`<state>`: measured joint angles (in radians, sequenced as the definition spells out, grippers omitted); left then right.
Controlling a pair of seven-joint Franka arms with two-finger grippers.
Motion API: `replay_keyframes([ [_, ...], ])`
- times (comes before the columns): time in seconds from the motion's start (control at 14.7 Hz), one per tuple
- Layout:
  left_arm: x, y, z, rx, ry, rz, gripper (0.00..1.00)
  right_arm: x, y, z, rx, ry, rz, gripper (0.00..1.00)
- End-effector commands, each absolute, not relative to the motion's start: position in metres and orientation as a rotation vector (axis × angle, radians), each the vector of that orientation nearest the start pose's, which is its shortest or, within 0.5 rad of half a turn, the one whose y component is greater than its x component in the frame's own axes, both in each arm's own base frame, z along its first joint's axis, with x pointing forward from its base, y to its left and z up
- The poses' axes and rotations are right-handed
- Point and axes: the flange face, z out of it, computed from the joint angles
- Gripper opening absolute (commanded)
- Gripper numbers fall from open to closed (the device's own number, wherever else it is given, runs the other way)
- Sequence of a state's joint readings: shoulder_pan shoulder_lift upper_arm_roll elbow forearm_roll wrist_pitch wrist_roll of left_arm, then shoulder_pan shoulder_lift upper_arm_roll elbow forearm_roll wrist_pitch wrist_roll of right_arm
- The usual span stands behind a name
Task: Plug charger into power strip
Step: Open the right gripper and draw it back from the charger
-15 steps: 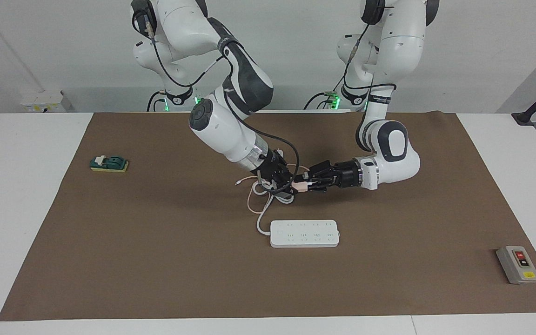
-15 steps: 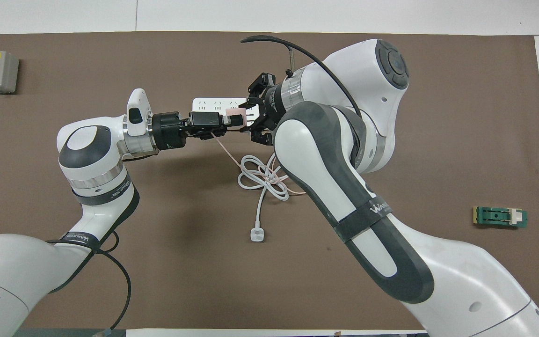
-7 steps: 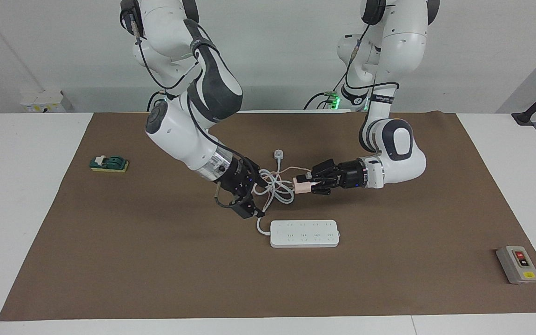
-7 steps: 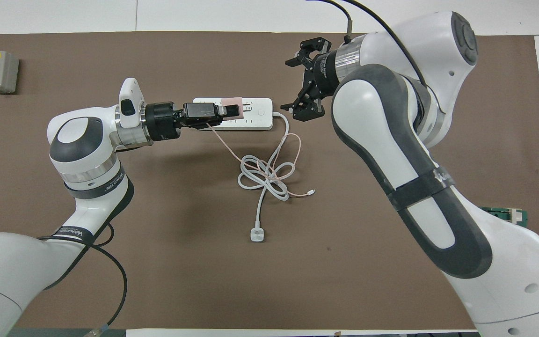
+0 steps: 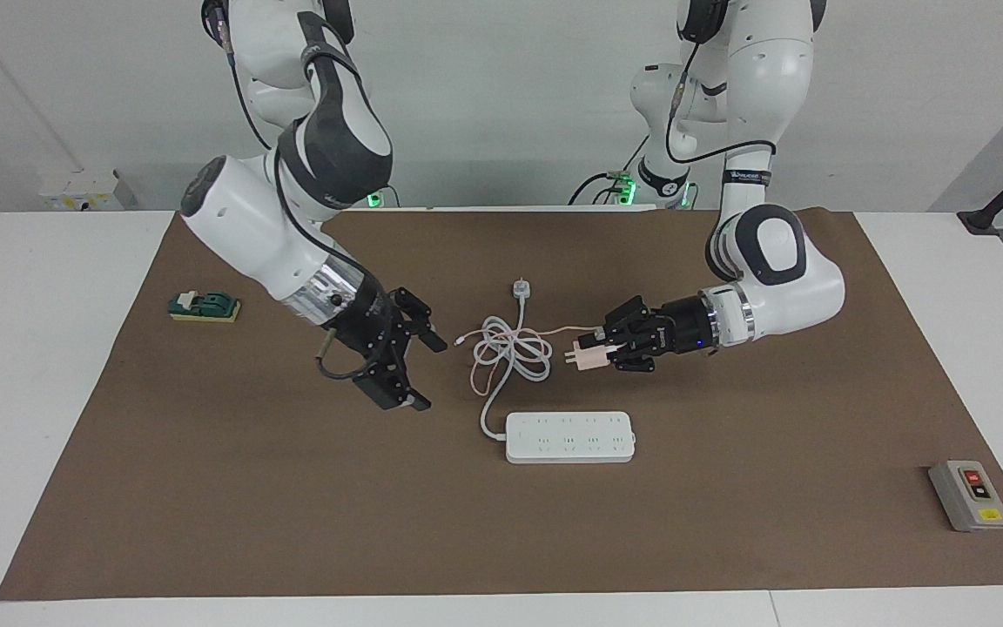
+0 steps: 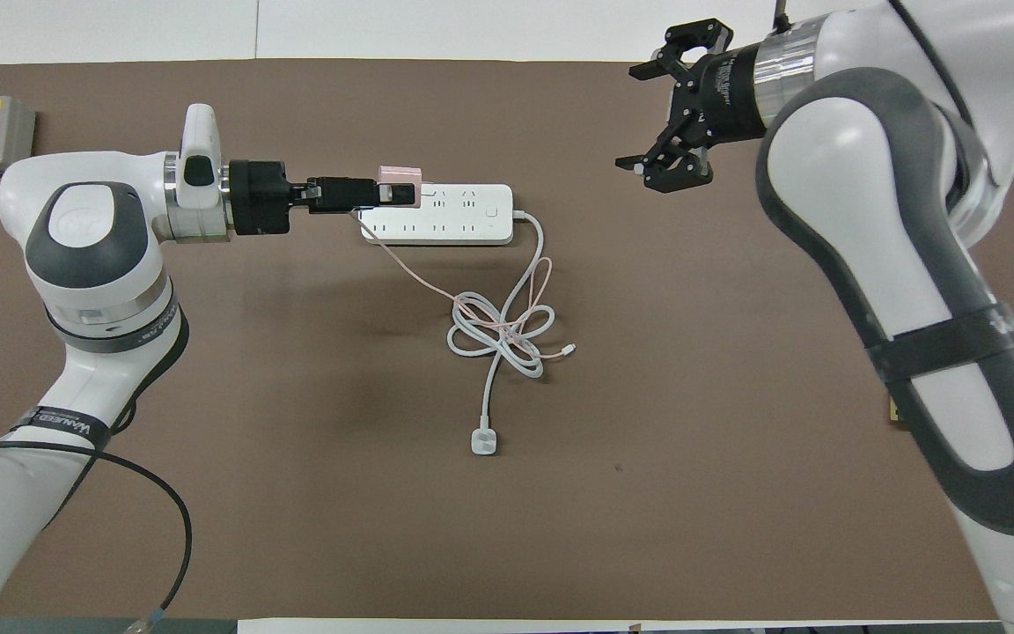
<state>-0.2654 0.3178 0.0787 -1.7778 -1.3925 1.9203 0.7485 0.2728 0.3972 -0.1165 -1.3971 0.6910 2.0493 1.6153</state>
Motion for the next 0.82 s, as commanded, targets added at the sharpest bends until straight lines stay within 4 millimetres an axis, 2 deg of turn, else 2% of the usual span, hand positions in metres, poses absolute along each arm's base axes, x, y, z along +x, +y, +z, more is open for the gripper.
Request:
replay_keyframes([
  [0.0,0.625,-0.180,0.452,2.028,-0.291,0.249,0.00,0.685,0.121,0.531,-1.778,1.847,0.370,1.00],
  [0.14,0.627,-0.167,0.472,2.127,-0.316,0.239,0.00,0.679,0.101,0.537,-1.903,1.783,0.320,1.00],
  [0.34,0.621,-0.152,0.499,2.305,-0.301,0.159,0.00,0.670,0.082,0.537,-2.186,1.567,0.255,1.00],
  [0.41,0.618,-0.149,0.501,2.357,-0.316,0.113,0.00,0.666,0.078,0.535,-2.279,1.475,0.242,1.00],
  [0.48,0.618,-0.133,0.501,2.416,-0.311,0.082,0.00,0.662,0.074,0.536,-2.380,1.377,0.217,1.00],
  [0.68,0.617,-0.114,0.500,2.542,-0.254,0.001,0.00,0.653,0.063,0.539,-2.620,1.115,0.142,1.00],
  [0.75,0.616,-0.113,0.509,2.608,-0.214,-0.037,0.00,0.650,0.058,0.544,-2.674,1.061,0.116,1.00],
])
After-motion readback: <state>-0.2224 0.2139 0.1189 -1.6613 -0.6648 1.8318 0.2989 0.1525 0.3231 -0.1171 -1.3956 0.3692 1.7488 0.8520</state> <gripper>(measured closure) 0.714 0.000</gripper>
